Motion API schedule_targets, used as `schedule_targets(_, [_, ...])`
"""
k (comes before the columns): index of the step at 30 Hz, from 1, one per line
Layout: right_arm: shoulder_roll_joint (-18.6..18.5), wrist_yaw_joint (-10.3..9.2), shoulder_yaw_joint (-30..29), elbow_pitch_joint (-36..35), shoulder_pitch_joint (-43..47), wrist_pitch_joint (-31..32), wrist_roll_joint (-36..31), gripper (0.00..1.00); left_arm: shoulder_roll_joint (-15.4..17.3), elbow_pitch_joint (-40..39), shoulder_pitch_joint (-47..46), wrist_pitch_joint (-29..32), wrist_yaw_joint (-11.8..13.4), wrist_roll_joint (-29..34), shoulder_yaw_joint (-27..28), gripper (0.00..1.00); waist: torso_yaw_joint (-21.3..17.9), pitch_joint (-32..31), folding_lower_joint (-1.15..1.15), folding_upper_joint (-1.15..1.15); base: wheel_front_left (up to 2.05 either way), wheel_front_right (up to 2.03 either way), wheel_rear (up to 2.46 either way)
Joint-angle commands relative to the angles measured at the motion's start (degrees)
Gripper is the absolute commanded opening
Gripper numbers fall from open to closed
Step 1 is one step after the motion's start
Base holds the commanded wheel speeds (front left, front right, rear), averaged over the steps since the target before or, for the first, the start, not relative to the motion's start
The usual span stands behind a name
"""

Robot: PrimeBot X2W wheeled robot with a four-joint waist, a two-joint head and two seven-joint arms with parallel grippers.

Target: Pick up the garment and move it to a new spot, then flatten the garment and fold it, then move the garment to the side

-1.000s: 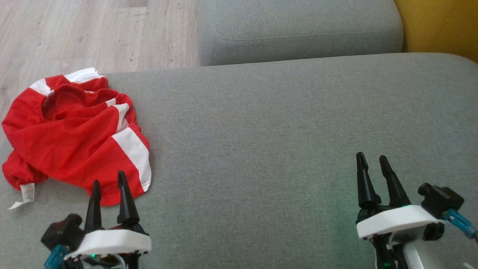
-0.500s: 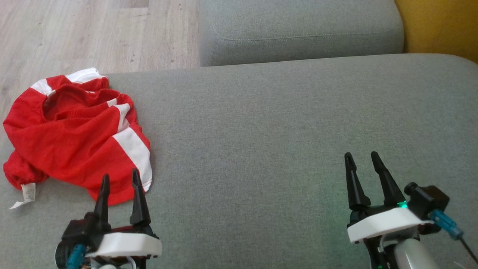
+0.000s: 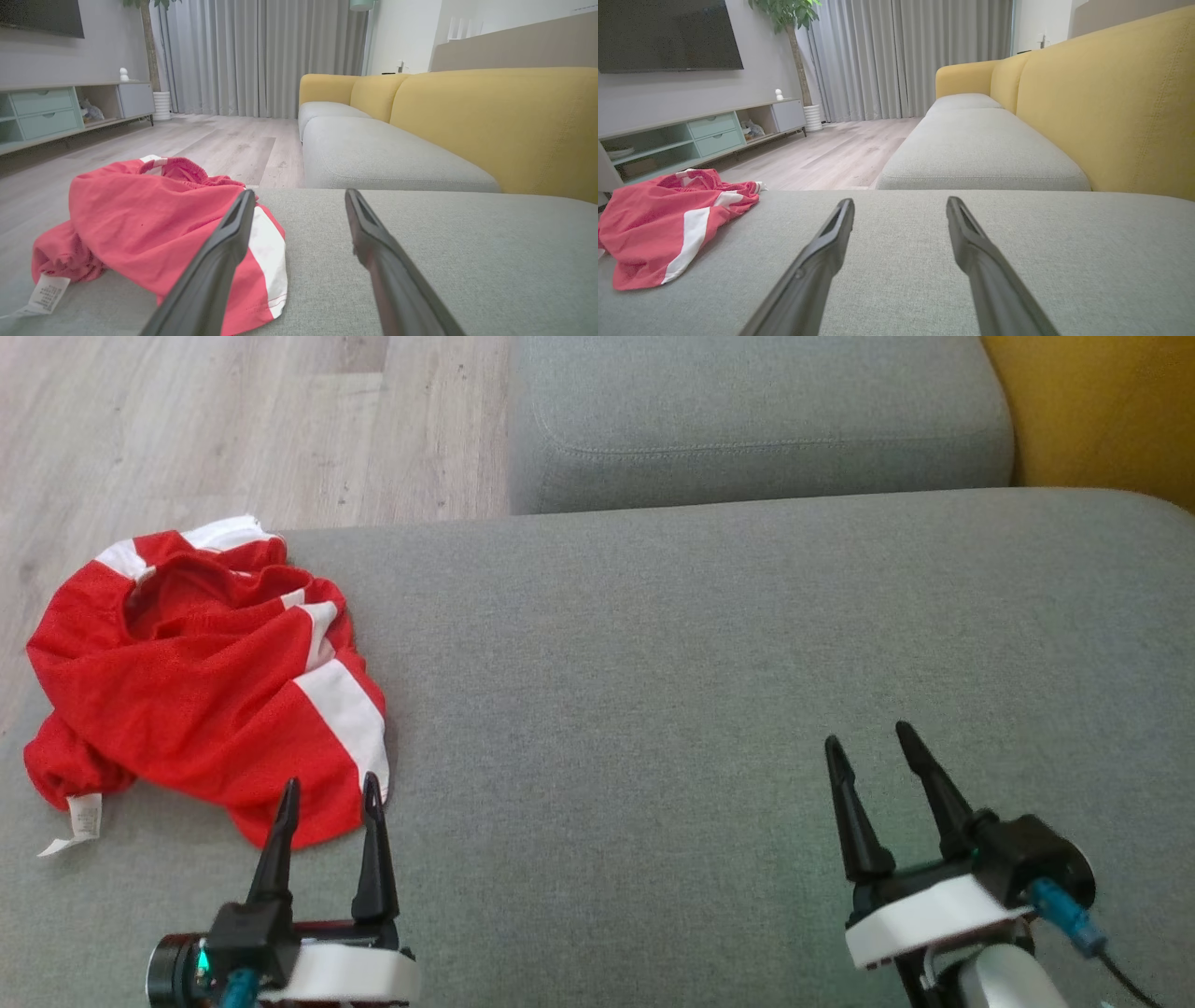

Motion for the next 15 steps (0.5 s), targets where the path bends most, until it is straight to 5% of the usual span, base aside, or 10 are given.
schedule_targets(1, [-0.5, 0.41, 1.6, -1.6, -1.1, -0.9, -2.1, 1.00, 0.6, -1.6, -1.6, -1.1, 0.4, 2.2, 1.6, 1.00, 0.0, -0.2, 0.00, 0.00, 0.00, 0.00, 0.00])
schedule_targets(15, [-0.6, 0.44, -0.3, 1.1, -0.6, -2.4, -6.5, 1.00, 0.1, 0.9, -1.8, -2.6, 1.2, 8.5, 1.9, 1.00, -0.1, -0.5, 0.00, 0.00, 0.00, 0.00, 0.00])
